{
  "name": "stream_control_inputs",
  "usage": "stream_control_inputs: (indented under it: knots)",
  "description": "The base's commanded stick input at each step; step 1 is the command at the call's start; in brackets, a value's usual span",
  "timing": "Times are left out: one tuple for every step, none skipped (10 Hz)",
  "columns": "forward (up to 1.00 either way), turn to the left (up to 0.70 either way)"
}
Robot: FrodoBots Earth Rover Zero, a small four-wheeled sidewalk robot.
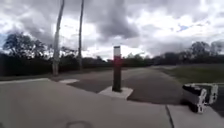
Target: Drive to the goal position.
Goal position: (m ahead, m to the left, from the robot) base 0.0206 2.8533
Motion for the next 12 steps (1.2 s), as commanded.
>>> stream_control_inputs:
  knots:
    - [0.00,0.00]
    - [0.00,0.00]
    - [0.00,0.00]
    - [0.00,0.00]
    - [0.00,0.00]
    - [0.00,0.00]
    - [0.00,0.00]
    - [0.00,0.00]
    - [0.00,0.00]
    - [-0.04,0.00]
    - [-0.12,0.02]
    - [-0.17,0.05]
